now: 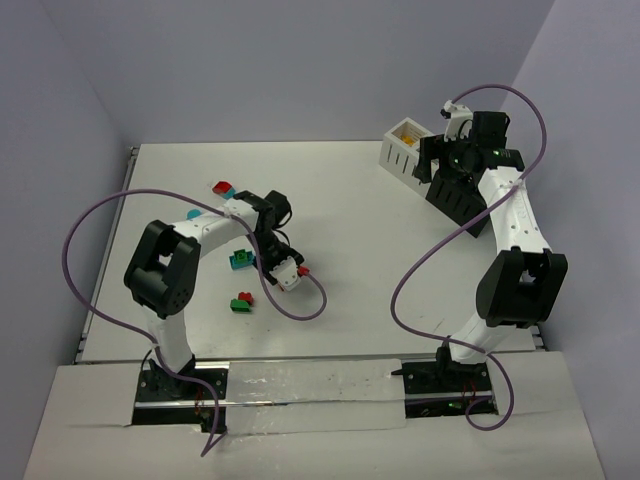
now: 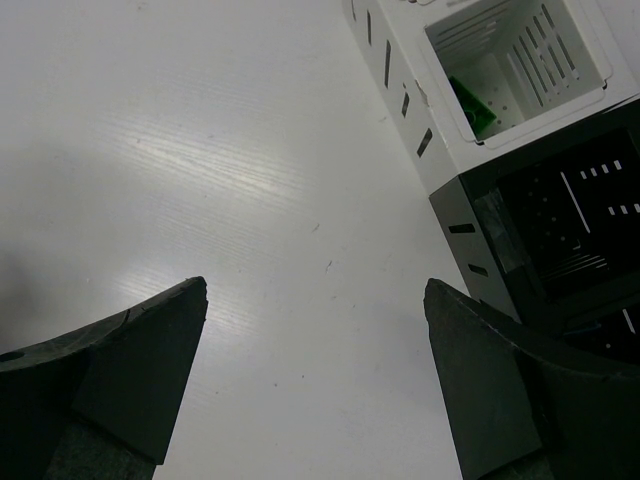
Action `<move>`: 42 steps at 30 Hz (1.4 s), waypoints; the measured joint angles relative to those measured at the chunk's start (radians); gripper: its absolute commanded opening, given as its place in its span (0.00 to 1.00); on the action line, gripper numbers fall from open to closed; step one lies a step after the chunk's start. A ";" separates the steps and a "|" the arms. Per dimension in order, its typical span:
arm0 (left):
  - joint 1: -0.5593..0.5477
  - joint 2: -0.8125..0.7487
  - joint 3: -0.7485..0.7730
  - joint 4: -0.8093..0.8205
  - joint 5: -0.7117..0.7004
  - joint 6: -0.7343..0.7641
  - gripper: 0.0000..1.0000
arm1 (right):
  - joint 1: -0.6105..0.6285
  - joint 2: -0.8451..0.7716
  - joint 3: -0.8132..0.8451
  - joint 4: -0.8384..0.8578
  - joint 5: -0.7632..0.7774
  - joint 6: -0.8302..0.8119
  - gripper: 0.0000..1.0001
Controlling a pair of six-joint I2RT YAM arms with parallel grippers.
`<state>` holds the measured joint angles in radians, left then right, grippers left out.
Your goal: Sort the legos into containers by color
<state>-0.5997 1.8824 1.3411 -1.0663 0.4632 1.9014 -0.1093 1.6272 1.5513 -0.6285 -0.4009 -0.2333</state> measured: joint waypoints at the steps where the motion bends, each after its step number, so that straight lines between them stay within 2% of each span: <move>1: -0.001 0.000 0.000 0.003 -0.003 0.002 0.56 | 0.000 0.000 0.000 0.000 0.000 0.000 0.96; 11: -0.001 0.000 -0.019 0.027 -0.021 0.014 0.44 | 0.000 0.000 0.000 -0.001 -0.002 0.000 0.96; 12: -0.001 0.000 -0.019 0.027 -0.022 0.013 0.41 | 0.000 0.000 0.000 -0.001 -0.004 0.000 0.96; 14: -0.001 0.000 -0.019 0.027 -0.022 0.011 0.18 | 0.000 0.000 0.000 -0.001 -0.007 0.001 0.96; 15: -0.001 0.000 -0.018 0.027 -0.022 0.008 0.16 | 0.000 0.000 0.000 -0.001 -0.008 0.001 0.96; 17: -0.001 0.000 -0.017 0.027 -0.021 -0.006 0.01 | 0.000 0.000 0.000 -0.001 -0.011 0.001 0.96; 22: 0.009 0.008 0.097 0.008 0.044 -0.151 0.00 | 0.013 0.000 0.000 0.001 -0.066 0.031 0.94; 25: 0.042 0.003 0.222 0.049 0.149 -0.343 0.00 | 0.039 -0.006 -0.008 0.013 -0.144 0.085 0.93; 27: 0.070 -0.041 0.229 0.165 0.207 -0.532 0.00 | 0.068 -0.012 -0.019 0.031 -0.205 0.140 0.92; 34: 0.108 -0.397 -0.036 0.678 0.246 -1.188 0.00 | 0.226 -0.017 -0.027 0.132 -0.413 0.359 0.93; 37: 0.124 -0.418 -0.013 0.814 0.299 -1.445 0.00 | 0.263 -0.022 -0.020 0.181 -0.454 0.363 0.92; 42: 0.221 -0.382 -0.011 1.000 0.404 -1.818 0.00 | 0.268 -0.041 -0.002 0.248 -0.526 0.327 0.91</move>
<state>-0.3788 1.5002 1.3302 -0.0659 0.8672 0.0830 0.1588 1.5861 1.5491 -0.3805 -0.9270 0.0936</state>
